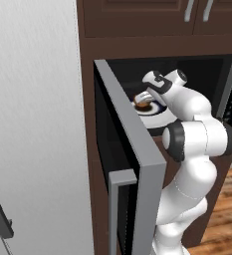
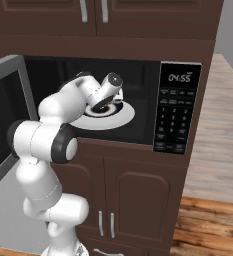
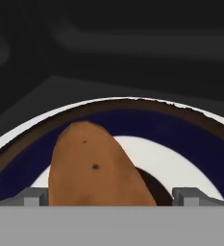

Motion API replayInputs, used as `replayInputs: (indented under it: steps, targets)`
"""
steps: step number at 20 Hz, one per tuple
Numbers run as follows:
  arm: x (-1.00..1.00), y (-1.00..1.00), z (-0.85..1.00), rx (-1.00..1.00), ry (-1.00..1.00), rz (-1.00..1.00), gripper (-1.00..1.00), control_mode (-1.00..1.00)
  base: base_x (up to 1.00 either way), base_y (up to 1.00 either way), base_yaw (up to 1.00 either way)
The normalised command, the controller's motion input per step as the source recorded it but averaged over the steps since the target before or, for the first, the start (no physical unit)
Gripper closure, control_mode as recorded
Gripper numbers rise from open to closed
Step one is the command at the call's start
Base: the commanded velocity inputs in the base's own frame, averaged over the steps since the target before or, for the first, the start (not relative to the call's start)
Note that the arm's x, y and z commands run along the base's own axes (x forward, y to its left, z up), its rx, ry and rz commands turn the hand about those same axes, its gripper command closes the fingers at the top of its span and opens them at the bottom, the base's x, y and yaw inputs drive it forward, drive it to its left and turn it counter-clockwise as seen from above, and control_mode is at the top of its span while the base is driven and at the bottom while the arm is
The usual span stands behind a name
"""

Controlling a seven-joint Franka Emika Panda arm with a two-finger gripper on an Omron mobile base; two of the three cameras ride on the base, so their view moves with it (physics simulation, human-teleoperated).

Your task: Retrieve the reheated potato from the microwave, then place the potato, cheese, and condiment on the cutting board.

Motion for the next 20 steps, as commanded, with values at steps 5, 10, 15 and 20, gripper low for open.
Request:
replayInputs:
  steps: [5,10,15,20]
  targets:
    - [0.01,0.14,-0.27,0.00,0.00,0.00,-1.00,-1.00,0.00,0.00,0.00]
    - [0.00,0.17,-0.32,0.00,0.00,0.00,-1.00,-1.00,0.00,0.00,0.00]
    - [0.00,0.18,-0.35,0.00,0.00,0.01,1.00,-1.00,0.00,0.00,0.00]
    - [-0.02,0.13,-0.31,0.00,0.00,0.01,1.00,-1.00,0.00,0.00,0.00]
